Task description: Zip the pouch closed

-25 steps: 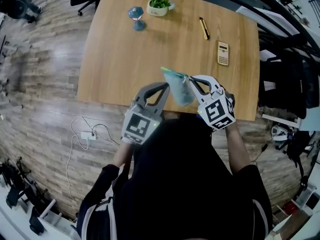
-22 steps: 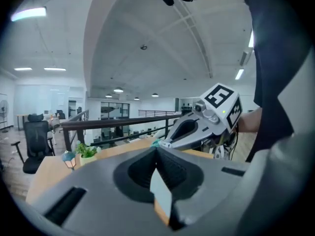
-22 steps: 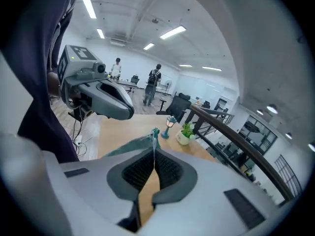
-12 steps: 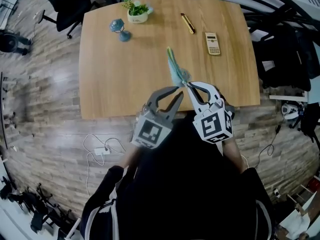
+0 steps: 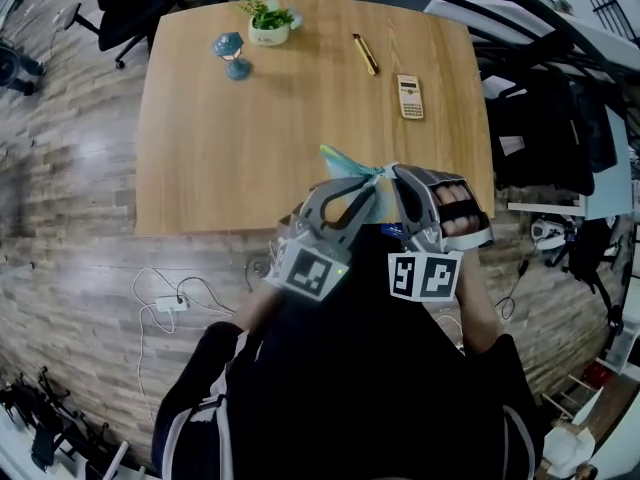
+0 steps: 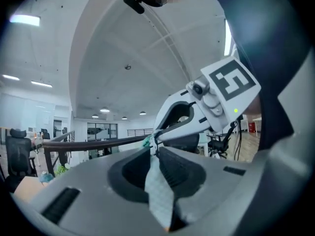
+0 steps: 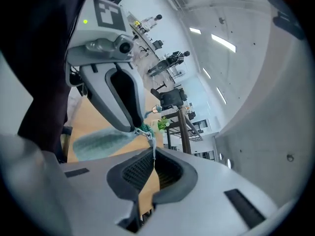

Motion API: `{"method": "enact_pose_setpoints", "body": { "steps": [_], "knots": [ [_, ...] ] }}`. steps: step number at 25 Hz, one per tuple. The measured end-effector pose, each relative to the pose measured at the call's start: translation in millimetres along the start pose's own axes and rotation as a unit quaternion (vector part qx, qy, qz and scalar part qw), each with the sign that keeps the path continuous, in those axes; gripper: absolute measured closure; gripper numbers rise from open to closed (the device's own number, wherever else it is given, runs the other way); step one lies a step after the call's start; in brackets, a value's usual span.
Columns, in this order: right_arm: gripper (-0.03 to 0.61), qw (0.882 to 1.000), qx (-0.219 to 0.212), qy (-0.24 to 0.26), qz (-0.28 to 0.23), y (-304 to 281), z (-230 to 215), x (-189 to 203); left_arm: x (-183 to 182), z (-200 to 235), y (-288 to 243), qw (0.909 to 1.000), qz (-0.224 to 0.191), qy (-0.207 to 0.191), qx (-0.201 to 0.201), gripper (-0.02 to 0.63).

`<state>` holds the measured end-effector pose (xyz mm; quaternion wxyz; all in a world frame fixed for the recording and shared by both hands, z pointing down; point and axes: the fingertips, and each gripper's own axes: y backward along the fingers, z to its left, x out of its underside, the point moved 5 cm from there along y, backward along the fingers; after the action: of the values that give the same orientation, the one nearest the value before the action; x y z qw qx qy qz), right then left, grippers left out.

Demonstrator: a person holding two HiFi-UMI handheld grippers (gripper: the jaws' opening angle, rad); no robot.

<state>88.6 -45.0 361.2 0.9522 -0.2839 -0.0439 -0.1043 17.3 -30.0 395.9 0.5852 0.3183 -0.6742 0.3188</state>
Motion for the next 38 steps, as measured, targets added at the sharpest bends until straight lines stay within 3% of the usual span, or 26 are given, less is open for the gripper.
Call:
{"method": "enact_pose_setpoints", "body": {
  "steps": [9,16,28,38],
  "knots": [
    [0.560,0.998,-0.010,-0.059,0.001,3.9,-6.6,-14.3,-10.5,2.6,-1.4,0.9994,-0.028,-0.012,-0.018,0.574],
    [0.561,0.989,-0.032,-0.142,-0.008,0.5,-4.6,-16.4,-10.0,9.0,3.6,0.9984,-0.035,-0.017,-0.041,0.574],
    [0.560,0.976,-0.050,-0.212,-0.020,-3.2,3.7,-20.8,-5.5,16.8,10.1,0.9980,-0.027,-0.023,-0.053,0.598],
    [0.561,0.968,-0.063,-0.243,-0.030,-0.4,10.2,-22.7,-6.4,20.0,15.0,0.9987,-0.016,0.015,-0.045,0.611]
  ]
}}
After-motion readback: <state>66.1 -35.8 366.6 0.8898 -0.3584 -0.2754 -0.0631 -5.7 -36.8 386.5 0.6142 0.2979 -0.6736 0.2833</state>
